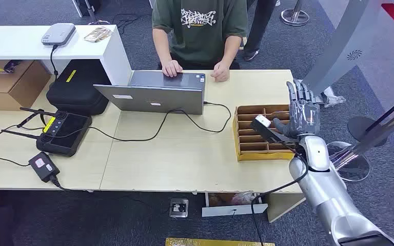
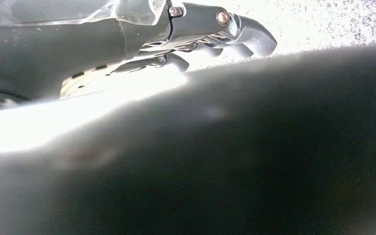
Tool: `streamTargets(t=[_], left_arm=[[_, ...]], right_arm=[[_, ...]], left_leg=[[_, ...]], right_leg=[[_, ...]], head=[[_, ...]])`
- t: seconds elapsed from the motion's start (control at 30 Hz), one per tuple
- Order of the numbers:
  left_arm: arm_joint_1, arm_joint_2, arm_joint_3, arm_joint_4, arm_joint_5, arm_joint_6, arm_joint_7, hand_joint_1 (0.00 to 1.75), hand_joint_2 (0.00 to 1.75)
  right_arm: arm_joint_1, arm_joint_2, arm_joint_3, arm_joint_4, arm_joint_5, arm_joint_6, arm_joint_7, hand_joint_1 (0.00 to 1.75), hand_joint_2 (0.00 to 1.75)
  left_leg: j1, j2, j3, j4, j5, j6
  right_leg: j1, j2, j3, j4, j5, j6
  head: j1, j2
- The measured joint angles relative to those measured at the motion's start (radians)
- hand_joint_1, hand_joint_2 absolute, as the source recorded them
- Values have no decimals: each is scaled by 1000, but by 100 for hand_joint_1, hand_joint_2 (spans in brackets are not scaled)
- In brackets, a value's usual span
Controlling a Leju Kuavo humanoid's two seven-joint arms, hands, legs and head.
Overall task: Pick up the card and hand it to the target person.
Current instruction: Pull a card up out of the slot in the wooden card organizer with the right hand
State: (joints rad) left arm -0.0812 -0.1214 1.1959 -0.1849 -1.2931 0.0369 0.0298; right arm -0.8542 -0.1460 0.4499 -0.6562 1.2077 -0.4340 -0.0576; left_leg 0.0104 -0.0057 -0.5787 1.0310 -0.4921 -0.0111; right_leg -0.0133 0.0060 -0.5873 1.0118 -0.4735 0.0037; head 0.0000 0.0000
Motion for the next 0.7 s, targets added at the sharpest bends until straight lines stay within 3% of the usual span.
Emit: streamTargets(t=[0.37, 0.7], left_arm=[[-3, 2, 0, -3, -2, -6, 14, 0, 0], [0, -3, 6, -4, 1, -12, 16, 0, 0]], right_arm=[[-24, 4, 19, 46, 16, 58, 49, 0, 175], [121, -68, -1, -162, -8, 96, 67, 0, 175]], left_leg=[[0, -3, 2, -1, 1, 0], [1, -7, 1, -1, 1, 0]], right_leg=[[1, -3, 3, -2, 0, 0], [1, -7, 3, -2, -1, 0]], head=[[0, 0], [0, 0]])
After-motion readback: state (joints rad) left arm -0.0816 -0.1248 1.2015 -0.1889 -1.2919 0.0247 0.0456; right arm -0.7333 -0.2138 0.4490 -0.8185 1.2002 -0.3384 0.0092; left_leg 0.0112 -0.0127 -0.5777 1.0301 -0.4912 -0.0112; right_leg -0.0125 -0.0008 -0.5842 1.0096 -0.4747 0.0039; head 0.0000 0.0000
